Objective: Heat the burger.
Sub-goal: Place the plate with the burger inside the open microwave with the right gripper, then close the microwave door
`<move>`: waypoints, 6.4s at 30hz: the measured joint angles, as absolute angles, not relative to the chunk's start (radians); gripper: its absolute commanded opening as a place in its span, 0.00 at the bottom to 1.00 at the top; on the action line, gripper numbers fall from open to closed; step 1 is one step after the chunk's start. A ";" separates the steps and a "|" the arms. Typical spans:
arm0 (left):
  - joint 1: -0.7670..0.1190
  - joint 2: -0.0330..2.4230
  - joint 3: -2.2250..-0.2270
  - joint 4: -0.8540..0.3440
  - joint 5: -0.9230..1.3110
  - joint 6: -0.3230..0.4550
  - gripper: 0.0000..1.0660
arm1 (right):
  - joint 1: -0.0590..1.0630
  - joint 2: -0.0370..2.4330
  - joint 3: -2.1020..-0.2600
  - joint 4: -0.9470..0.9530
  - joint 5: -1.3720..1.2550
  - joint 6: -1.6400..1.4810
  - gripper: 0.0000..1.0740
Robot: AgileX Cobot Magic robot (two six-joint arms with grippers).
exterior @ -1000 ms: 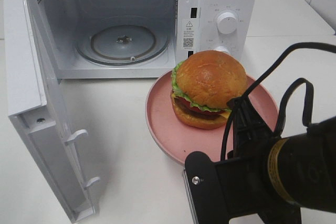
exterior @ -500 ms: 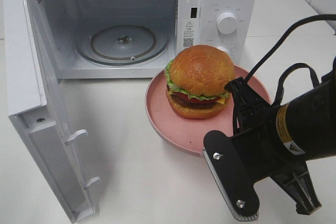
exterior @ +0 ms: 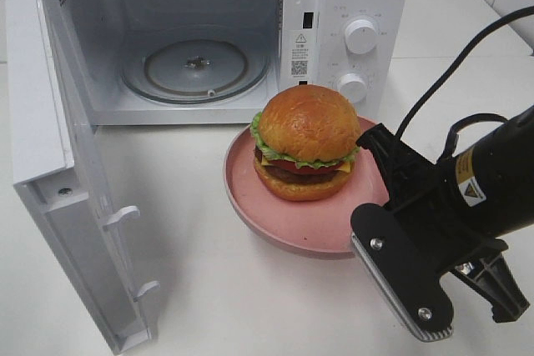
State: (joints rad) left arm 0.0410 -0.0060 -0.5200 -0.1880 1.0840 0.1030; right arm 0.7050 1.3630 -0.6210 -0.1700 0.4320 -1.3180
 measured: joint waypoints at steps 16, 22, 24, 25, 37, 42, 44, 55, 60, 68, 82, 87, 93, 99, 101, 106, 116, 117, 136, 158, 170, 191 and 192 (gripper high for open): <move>0.041 -0.006 -0.520 -0.188 1.084 0.103 0.94 | 0.694 1.407 -0.663 -0.190 0.371 -1.386 0.00; 0.041 -0.006 -0.520 -0.188 1.084 0.103 0.94 | 0.695 1.478 -0.728 -0.197 0.365 -1.379 0.00; 0.041 -0.006 -0.520 -0.188 1.084 0.103 0.94 | 0.713 1.510 -0.760 -0.212 0.361 -1.361 0.00; 0.041 -0.006 -0.520 -0.188 1.084 0.103 0.94 | 0.713 1.510 -0.760 -0.212 0.361 -1.361 0.00; 0.041 -0.006 -0.520 -0.188 1.084 0.103 0.94 | 0.754 1.665 -0.930 -0.237 0.357 -1.289 0.00; 0.041 -0.006 -0.520 -0.188 1.084 0.103 0.94 | 0.760 1.729 -1.006 -0.238 0.358 -1.276 0.00; 0.041 -0.006 -0.520 -0.188 1.084 0.103 0.94 | 0.760 1.756 -1.036 -0.238 0.370 -1.272 0.00; 0.041 -0.006 -0.520 -0.188 1.084 0.103 0.94 | 0.760 1.864 -1.198 -0.238 0.440 -1.245 0.00; 0.041 -0.006 -0.520 -0.188 1.084 0.103 0.94 | 0.760 1.911 -1.258 -0.239 0.455 -1.218 0.00; 0.041 -0.006 -0.520 -0.188 1.084 0.103 0.94 | 0.760 1.991 -1.369 -0.264 0.483 -1.147 0.00; 0.041 -0.006 -0.520 -0.188 1.084 0.103 0.94 | 0.751 2.115 -1.587 -0.327 0.564 -1.038 0.00; 0.041 -0.006 -0.520 -0.188 1.084 0.103 0.94 | 0.738 2.155 -1.646 -0.331 0.574 -1.017 0.00; 0.041 -0.006 -0.520 -0.188 1.084 0.103 0.94 | 0.725 2.192 -1.702 -0.331 0.584 -1.011 0.00; 0.041 -0.006 -0.520 -0.188 1.084 0.103 0.94 | 0.709 2.231 -1.748 -0.330 0.588 -1.008 0.00; 0.041 -0.006 -0.520 -0.188 1.084 0.103 0.94 | 0.705 2.241 -1.759 -0.330 0.591 -1.002 0.00; 0.041 -0.006 -0.520 -0.188 1.084 0.103 0.94 | 0.702 2.272 -1.811 -0.330 0.597 -0.994 0.00; 0.041 -0.006 -0.520 -0.187 1.084 0.103 0.94 | 0.702 2.342 -1.927 -0.328 0.593 -0.938 0.00; 0.041 -0.006 -0.520 -0.187 1.084 0.103 0.94 | 0.702 2.348 -1.938 -0.325 0.593 -0.937 0.00; 0.041 -0.006 -0.520 -0.187 1.084 0.103 0.94 | 0.702 2.362 -1.963 -0.306 0.592 -0.936 0.20; 0.041 -0.006 -0.520 -0.187 1.084 0.103 0.94 | 0.702 2.337 -1.926 -0.278 0.547 -0.936 0.68; 0.041 -0.006 -0.520 -0.187 1.084 0.103 0.94 | 0.702 2.153 -1.574 -0.290 0.279 -0.947 0.71; 0.041 -0.006 -0.520 -0.187 1.084 0.103 0.94 | 0.702 1.713 -1.042 -0.299 0.130 -0.683 0.71; 0.041 -0.006 -0.520 -0.187 1.084 0.103 0.94 | 0.702 1.713 -1.042 -0.299 0.130 -0.683 0.71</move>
State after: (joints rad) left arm 0.0410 -0.0060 -0.5200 -0.1870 1.0840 0.1030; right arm 0.7020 1.7130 -1.0420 -0.2990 0.1300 -0.6830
